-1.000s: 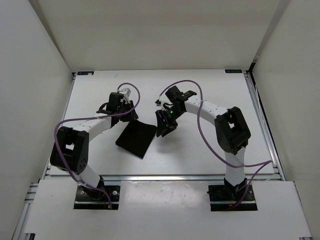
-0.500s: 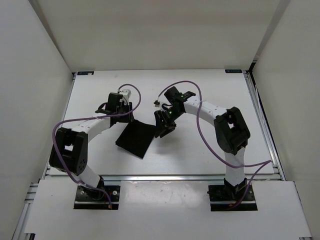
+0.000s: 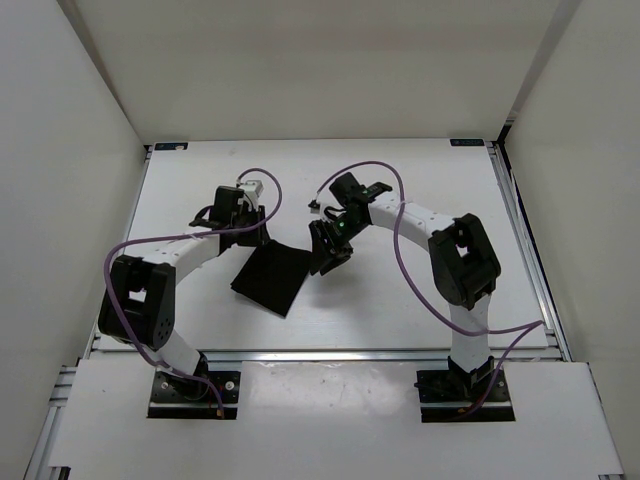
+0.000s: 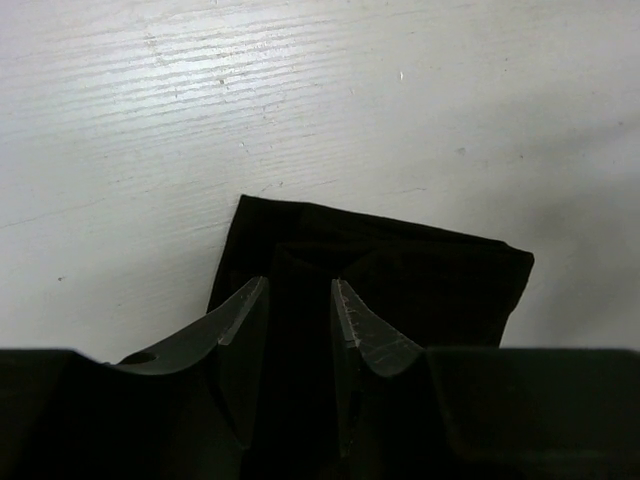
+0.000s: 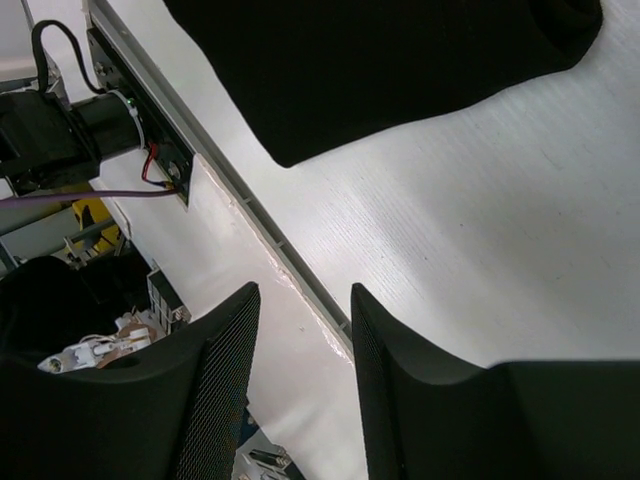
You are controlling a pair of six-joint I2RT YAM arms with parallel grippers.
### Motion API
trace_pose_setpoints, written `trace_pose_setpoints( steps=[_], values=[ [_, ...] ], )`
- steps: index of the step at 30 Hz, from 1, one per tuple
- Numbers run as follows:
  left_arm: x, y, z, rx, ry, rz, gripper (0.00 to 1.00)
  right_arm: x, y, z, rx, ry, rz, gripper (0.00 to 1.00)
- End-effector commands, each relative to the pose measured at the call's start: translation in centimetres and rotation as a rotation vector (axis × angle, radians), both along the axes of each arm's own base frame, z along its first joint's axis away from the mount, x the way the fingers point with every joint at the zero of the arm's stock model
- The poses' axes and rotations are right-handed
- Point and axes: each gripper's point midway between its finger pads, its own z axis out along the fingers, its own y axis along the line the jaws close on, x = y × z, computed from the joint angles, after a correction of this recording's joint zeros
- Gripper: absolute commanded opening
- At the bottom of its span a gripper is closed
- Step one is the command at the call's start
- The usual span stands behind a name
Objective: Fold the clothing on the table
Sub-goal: Fold the skirt
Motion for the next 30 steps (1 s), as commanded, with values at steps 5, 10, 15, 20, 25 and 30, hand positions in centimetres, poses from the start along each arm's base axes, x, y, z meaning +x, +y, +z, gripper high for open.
trace_pose_setpoints(
  steps=[5, 10, 15, 20, 25, 30],
  values=[
    [-0.9, -0.8, -0.3, -0.005, -0.003, -0.031, 0.34, 0.3, 0.2, 0.5, 0.026, 0.001, 0.005, 0.47],
    [-1.0, -1.1, -0.8, 0.017, 0.005, -0.045, 0.27, 0.4, 0.4, 0.7, 0.029, -0.001, 0.007, 0.47],
    [0.1, -1.0, 1.0, -0.006, -0.029, -0.030, 0.00, 0.2, 0.4, 0.3, 0.021, 0.009, 0.011, 0.47],
    [1.0, -1.3, 2.8, -0.029, -0.043, -0.028, 0.00, -0.1, 0.8, 0.5, 0.031, -0.001, 0.021, 0.47],
    [2.7, -1.2, 4.1, -0.029, -0.072, -0.009, 0.00, -0.1, 0.9, 0.4, 0.035, 0.016, 0.017, 0.47],
    [3.8, -0.8, 3.4, 0.000, -0.074, 0.015, 0.03, -0.2, 0.8, 0.3, 0.028, 0.022, 0.012, 0.47]
  ],
)
